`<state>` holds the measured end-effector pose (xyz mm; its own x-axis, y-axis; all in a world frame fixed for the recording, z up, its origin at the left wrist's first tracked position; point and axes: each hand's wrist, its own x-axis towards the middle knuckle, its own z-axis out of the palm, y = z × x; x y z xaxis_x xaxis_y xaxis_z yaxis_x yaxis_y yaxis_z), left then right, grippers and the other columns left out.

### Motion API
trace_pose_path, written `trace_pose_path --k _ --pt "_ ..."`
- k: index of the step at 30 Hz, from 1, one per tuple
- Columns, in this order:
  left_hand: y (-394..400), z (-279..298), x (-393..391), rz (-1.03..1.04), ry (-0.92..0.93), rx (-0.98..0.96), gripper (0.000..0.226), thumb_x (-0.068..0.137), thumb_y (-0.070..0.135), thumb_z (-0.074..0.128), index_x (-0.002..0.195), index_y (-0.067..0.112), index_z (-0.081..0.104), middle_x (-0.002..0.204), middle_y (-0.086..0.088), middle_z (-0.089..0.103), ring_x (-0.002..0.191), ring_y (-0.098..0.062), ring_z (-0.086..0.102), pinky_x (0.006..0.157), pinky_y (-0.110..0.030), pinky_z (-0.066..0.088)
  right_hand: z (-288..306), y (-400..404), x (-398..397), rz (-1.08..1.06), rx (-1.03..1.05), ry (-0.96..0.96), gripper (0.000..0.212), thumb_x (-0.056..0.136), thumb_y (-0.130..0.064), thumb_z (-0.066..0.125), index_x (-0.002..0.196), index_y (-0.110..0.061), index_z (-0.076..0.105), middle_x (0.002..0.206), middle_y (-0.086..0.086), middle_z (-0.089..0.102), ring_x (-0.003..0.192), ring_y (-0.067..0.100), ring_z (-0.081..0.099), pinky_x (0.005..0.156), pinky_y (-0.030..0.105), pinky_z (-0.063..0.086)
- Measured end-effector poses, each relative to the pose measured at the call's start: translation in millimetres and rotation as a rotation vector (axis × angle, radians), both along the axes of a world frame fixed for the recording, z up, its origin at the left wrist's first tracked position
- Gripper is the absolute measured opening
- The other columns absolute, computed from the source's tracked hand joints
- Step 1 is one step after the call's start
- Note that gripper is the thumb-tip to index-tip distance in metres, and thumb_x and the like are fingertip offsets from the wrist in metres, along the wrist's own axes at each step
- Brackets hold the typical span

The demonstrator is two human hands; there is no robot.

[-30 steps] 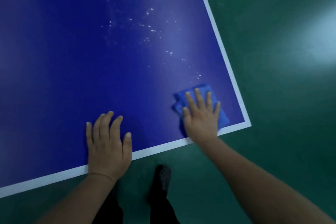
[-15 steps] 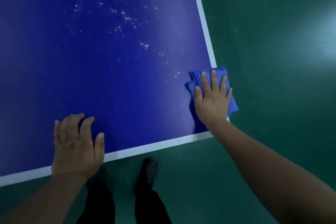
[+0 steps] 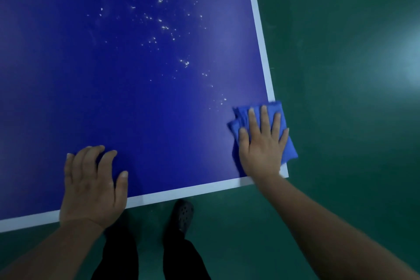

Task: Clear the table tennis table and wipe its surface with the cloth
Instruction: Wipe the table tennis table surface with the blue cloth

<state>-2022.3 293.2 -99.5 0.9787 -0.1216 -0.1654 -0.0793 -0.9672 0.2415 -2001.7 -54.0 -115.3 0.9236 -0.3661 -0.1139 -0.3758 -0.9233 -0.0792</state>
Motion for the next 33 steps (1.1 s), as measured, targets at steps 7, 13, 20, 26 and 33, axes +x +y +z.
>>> trace_pose_path --k 7,13,20,26,33 --pt "-1 2 3 0.002 0.025 0.009 0.06 0.089 0.039 0.036 0.122 -0.008 0.053 0.131 -0.027 0.041 0.127 -0.048 0.036 0.122 -0.04 -0.007 4 -11 -12 0.128 -0.01 0.059 0.06 0.1 -0.051 0.022 0.155 -0.031 0.028 0.165 -0.001 0.02 0.152 0.035 0.011 0.119 0.061 0.012" --pt "0 0 1 0.001 0.018 0.011 0.059 0.089 0.039 0.036 0.125 -0.006 0.052 0.132 -0.026 0.042 0.129 -0.046 0.036 0.122 -0.039 -0.007 2 -30 46 0.004 0.057 0.043 0.062 0.099 -0.054 0.018 0.157 -0.034 0.021 0.167 -0.003 0.009 0.153 0.031 0.003 0.122 0.055 0.011" --pt "-2 3 -1 0.011 0.039 0.01 0.061 0.091 0.04 0.033 0.125 -0.006 0.054 0.133 -0.025 0.042 0.13 -0.045 0.037 0.122 -0.045 -0.002 -2 -14 -66 0.053 -0.014 0.043 0.058 0.101 -0.049 0.024 0.155 -0.03 0.028 0.165 0.0 0.019 0.152 0.034 0.008 0.117 0.063 0.018" --pt "-1 1 -1 0.017 0.034 0.002 0.061 0.09 0.04 0.035 0.124 -0.005 0.057 0.132 -0.022 0.044 0.13 -0.042 0.039 0.121 -0.052 0.007 3 118 -20 0.451 0.034 -0.005 0.056 0.101 -0.05 0.031 0.154 -0.031 0.032 0.165 0.001 0.022 0.153 0.036 0.007 0.118 0.062 0.008" --pt "1 -2 -3 0.016 -0.003 -0.008 0.058 0.09 0.04 0.037 0.123 -0.004 0.057 0.132 -0.021 0.045 0.129 -0.043 0.04 0.12 -0.057 0.012 -1 70 129 0.318 0.003 0.0 0.06 0.098 -0.05 0.019 0.154 -0.035 0.031 0.165 -0.003 0.022 0.152 0.032 0.013 0.118 0.063 0.006"
